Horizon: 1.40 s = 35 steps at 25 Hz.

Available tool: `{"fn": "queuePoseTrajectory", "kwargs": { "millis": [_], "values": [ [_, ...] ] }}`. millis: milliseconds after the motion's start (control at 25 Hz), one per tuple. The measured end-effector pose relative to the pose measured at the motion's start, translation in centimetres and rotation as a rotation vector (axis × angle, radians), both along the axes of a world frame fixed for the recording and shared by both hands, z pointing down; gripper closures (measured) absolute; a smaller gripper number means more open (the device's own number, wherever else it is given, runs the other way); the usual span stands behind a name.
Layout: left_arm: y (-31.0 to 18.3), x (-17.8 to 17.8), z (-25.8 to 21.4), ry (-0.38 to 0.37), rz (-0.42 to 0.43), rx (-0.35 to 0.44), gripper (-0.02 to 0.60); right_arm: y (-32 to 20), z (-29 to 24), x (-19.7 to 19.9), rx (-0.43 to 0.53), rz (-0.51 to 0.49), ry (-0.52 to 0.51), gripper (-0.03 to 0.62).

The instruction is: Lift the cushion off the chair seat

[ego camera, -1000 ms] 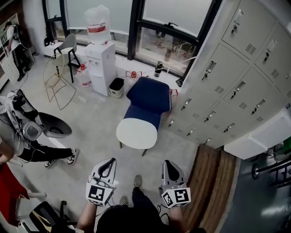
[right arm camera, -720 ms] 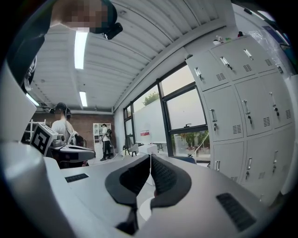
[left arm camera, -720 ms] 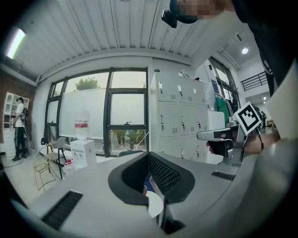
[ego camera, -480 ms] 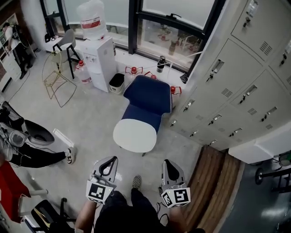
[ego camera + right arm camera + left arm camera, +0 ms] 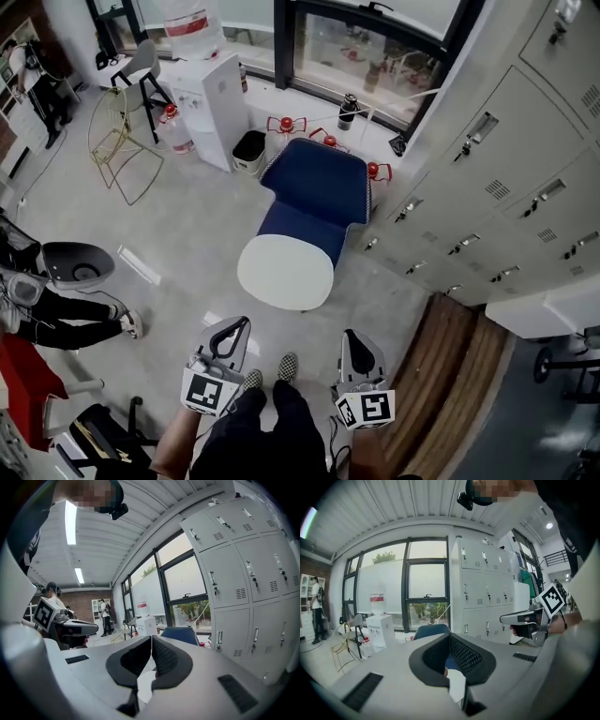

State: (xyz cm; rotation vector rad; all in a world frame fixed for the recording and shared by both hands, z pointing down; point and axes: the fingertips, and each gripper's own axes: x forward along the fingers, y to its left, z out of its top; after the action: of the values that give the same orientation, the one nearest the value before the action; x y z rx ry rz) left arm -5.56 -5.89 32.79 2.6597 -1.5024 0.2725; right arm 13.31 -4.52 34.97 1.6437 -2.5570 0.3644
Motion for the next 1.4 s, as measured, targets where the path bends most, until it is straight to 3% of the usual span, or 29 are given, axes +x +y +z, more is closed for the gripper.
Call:
{"fn": "queuePoseTrajectory", "kwargs": {
  "millis": [320,560,760,1000,1120,1400],
  "values": [
    [-2.5,0.0,8.8,-0.033,0.054,-0.041,0.563,-2.4,7.0,1.0,-0.024,0.058,0.02,0.566],
    [-5.0,-0.1,16.1,-0.115,0.127,-0.047,0.563,-4.1,14.2,0.2,-0.07,0.065,0.025,0.566],
    [-6.3,0.1,21.5,-0.13,0.179,-0.052,0.563,-5.4,20.1,-1.4,-0.091,0.046,0.028,0.566],
    [-6.8,-0.2,28.7,-0.099,0.175,-0.092,0.563,-6.4,26.8,-2.4,-0.092,0.044,0.035,0.566],
    [-6.9,-0.1,31.7,-0.023,0.14,-0.132,0.563,-6.5,30.2,-2.4,-0.106,0.05,0.043,0.566],
    [-6.6,0.0,38.6,-0.022,0.167,-0.18,0.563,-5.4,36.8,-2.8,-0.151,0.062,0.051,0.566]
  ]
}}
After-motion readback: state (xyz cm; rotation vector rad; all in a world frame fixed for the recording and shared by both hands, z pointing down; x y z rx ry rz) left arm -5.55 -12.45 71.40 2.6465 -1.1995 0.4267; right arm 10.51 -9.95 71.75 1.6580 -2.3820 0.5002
